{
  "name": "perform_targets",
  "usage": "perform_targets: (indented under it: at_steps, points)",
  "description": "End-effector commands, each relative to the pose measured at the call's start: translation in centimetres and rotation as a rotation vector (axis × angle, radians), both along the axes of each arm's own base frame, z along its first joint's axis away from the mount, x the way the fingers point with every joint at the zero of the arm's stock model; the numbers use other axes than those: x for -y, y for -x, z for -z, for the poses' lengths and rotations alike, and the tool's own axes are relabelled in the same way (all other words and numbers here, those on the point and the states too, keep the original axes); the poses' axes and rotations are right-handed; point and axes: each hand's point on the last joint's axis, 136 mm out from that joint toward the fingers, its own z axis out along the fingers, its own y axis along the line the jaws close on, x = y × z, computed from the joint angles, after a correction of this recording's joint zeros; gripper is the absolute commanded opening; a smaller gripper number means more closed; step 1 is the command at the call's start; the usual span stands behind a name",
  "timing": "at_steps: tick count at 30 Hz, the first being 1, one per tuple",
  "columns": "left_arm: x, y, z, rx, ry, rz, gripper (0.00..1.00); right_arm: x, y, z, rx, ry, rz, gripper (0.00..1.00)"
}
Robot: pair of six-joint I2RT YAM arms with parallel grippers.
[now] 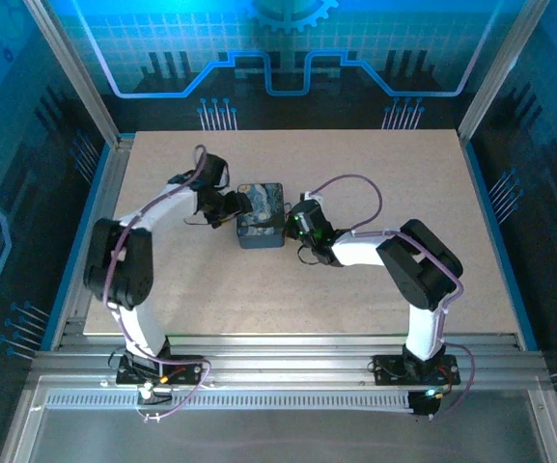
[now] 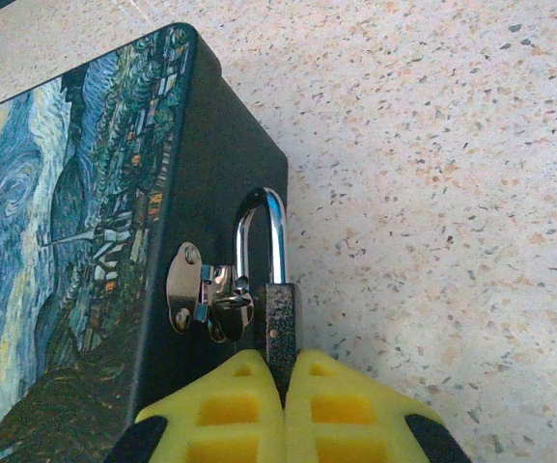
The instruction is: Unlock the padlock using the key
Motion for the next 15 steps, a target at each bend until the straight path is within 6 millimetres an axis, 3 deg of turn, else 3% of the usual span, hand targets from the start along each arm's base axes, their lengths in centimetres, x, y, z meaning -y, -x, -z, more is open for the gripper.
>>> perform_targets:
  at_steps: [1, 5, 11, 15]
  points:
    - [1.1, -0.6, 2.3, -0.018, -0.047, 0.043, 0.59, -0.8, -1.2, -1.7, 0.062, -0.061, 0.038, 0.0]
    - [2.1, 0.4, 3.5, -0.046, -0.083, 0.084, 0.55, 1.1, -2.2, -1.6, 0.096, -0.11, 0.168, 0.0]
    - [1.2, 2.9, 5.0, -0.109, -0.117, 0.081, 0.52, 2.5, -4.8, -1.3, 0.156, -0.254, 0.274, 0.0]
    - [0.7, 3.5, 5.2, -0.124, -0.125, 0.061, 0.51, 3.7, -5.5, -0.7, 0.147, -0.249, 0.312, 0.0]
